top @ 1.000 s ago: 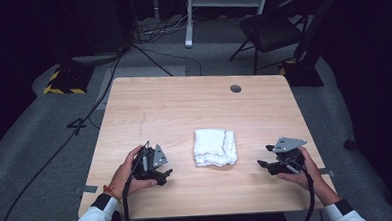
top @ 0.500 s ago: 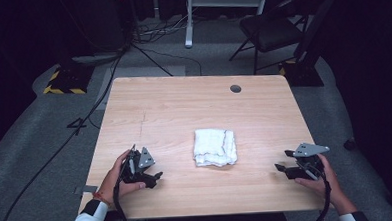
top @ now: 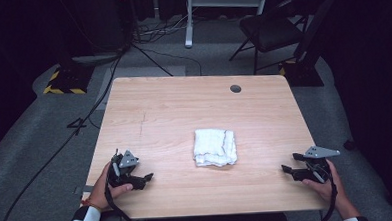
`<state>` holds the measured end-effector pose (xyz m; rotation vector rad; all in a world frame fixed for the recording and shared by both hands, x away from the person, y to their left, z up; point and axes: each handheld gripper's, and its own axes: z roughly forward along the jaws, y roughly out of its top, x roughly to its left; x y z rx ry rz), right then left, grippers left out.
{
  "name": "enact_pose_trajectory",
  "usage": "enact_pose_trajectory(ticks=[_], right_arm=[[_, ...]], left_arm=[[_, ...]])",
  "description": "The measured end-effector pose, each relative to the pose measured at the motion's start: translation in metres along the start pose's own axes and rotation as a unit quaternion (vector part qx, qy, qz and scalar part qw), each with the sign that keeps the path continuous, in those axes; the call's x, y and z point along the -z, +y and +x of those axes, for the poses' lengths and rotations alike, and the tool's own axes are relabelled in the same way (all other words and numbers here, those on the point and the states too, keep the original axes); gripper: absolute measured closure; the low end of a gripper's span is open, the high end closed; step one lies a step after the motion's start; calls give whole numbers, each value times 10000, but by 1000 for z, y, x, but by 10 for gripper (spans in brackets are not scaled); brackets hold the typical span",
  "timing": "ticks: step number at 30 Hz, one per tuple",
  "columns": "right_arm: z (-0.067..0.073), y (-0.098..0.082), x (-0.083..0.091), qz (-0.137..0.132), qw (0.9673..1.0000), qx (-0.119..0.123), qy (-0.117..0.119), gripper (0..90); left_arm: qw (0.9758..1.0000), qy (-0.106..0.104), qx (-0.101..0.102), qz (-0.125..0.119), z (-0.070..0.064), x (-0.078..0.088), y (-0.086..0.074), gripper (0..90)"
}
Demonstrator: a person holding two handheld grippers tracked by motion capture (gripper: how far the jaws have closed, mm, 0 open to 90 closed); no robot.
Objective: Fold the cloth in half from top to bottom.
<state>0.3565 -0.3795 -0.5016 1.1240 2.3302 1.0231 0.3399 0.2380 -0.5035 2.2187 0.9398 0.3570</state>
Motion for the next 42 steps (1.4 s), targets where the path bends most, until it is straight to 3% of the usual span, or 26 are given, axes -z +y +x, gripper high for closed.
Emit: enact_pose_trajectory(ticks=[10, 42], right_arm=[[-2, 3, -5, -3, 10000, -51, -36, 187], [-3, 4, -7, 2, 10000, -77, -56, 184]], left_arm=[[10000, 48, 48, -7, -1, 0, 0, 169], [10000, 49, 48, -5, -1, 0, 0, 169]])
